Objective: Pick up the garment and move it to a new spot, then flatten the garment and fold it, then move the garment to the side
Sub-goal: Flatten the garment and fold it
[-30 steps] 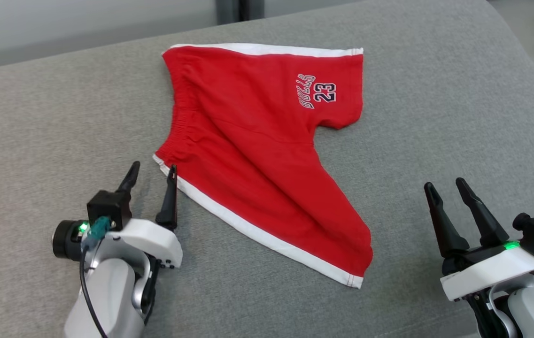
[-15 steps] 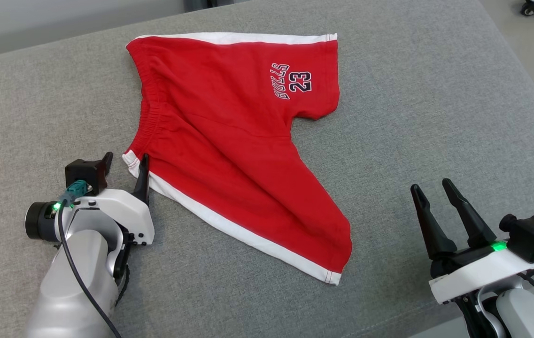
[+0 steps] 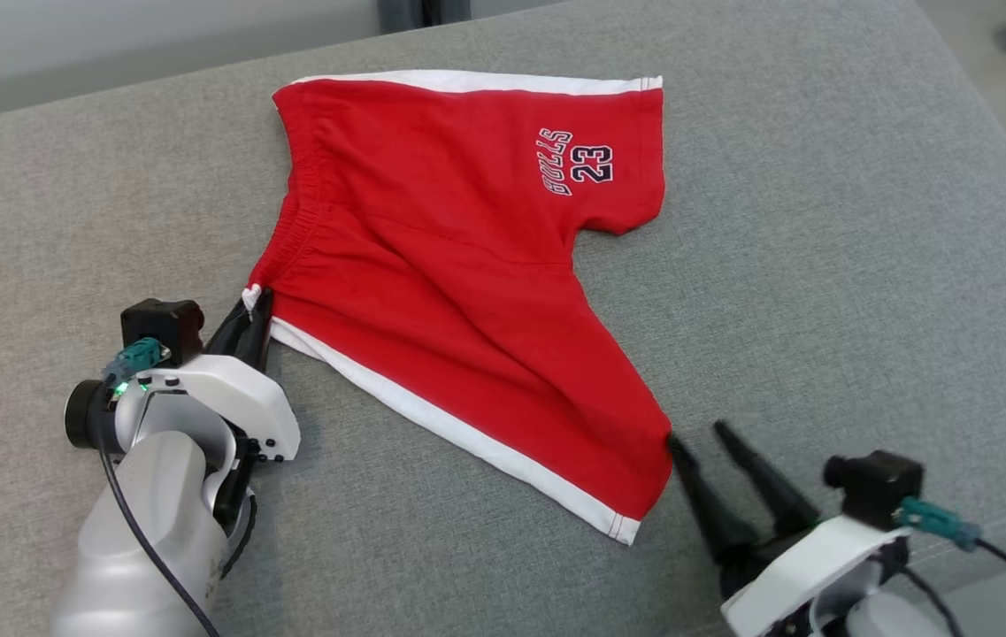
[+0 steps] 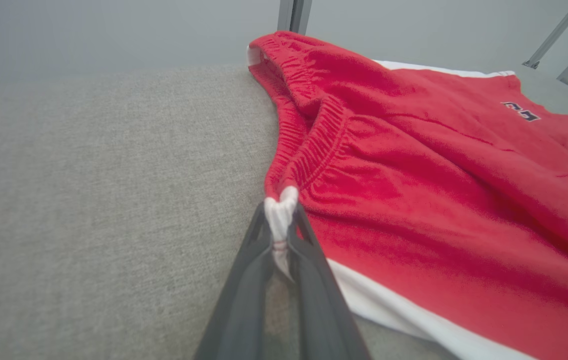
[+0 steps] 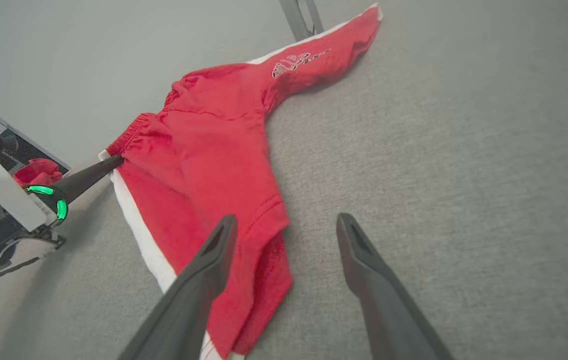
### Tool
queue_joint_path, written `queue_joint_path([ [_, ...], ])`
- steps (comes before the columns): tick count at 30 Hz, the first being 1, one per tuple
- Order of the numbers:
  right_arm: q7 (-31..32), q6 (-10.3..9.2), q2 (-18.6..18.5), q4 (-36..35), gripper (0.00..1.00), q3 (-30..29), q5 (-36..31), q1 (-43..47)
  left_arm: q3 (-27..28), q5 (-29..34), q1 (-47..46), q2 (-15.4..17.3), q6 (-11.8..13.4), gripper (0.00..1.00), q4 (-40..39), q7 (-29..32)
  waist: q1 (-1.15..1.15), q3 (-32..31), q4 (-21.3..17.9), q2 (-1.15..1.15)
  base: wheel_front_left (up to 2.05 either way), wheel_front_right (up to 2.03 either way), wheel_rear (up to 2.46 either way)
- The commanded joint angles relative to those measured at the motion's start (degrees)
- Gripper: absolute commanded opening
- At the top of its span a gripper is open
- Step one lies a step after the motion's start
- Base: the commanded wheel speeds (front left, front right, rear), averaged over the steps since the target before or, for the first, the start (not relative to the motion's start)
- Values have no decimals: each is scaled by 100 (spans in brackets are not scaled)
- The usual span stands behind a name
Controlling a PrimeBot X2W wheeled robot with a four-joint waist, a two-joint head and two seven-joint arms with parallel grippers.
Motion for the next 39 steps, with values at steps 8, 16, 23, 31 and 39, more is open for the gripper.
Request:
queue_joint_path([
  [8, 582, -2, 10, 288, 100, 665, 664, -50, 39, -416, -92, 135, -90, 0, 70, 230, 0, -150, -17, 0, 0, 0, 0],
  [16, 835, -2, -49, 528, 100, 1059, 1033, -211, -220, -839, -140, 290, -107, 0, -14, 727, 0, -294, -115, 0, 0, 0, 0],
  [23, 832, -2, -28, 657, 100, 1276, 1157, -346, -450, -1151, -129, 448, -96, 0, -142, 1057, 0, -351, -150, 0, 0, 0, 0],
  [31, 846, -2, 73, 974, 100, 1563, 1279, -543, -589, -1435, -127, 545, -97, 0, -268, 1177, 0, -326, -131, 0, 0, 0, 0],
  [39, 806, -4, 270, 1446, 100, 1904, 1281, -836, -693, -1637, -92, 576, -98, 0, -333, 1188, 0, -305, -55, 0, 0, 0, 0],
])
